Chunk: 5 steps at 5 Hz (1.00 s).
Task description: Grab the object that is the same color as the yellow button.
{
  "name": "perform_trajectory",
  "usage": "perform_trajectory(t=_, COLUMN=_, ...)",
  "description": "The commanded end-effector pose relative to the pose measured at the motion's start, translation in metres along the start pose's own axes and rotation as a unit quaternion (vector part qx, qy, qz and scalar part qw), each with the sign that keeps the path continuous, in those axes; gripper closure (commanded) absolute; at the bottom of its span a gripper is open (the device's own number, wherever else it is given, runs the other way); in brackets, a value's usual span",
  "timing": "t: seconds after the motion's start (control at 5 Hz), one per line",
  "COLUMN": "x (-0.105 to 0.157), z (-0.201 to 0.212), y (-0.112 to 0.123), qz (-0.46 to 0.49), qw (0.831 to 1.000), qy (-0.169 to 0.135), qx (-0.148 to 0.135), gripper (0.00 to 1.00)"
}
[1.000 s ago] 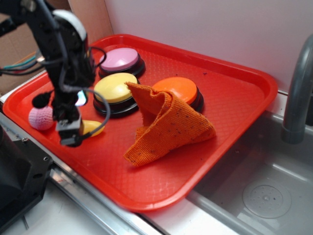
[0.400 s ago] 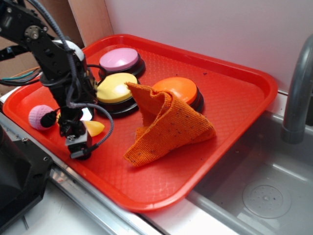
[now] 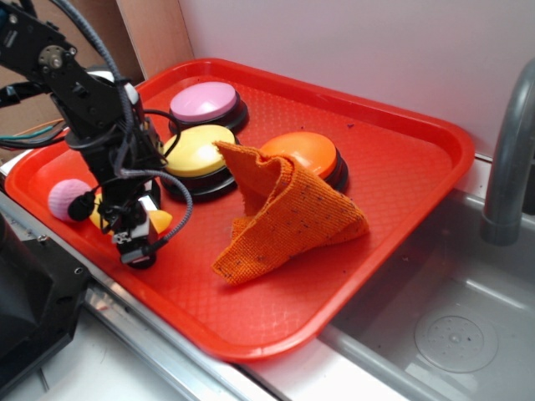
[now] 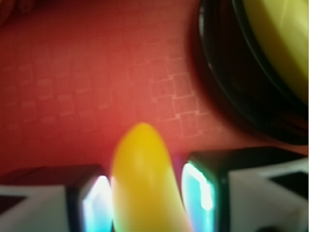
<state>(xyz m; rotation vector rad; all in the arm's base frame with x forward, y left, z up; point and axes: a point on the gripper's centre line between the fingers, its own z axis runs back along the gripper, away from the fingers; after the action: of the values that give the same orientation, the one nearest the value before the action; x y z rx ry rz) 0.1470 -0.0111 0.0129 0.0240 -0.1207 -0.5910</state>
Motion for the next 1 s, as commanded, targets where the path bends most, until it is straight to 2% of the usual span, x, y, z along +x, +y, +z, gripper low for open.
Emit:
perform_trajectory(t=0.0, x=0.002, z=0.018, y=0.015, qz=0.051, qw=0.997, qy=0.053, qx=-0.004, gripper=1.0)
perform_trajectory(t=0.2, x=0.014, z=0.051, y=0.023, qz=0.135, qw=0.988, qy=0.069, qx=-0.011, gripper=1.0)
perform_trajectory(t=0.8, x=0.028, z=0.155, y=0.035, qz=0.289, qw=0.957, qy=0.034, qx=-0.016, gripper=1.0)
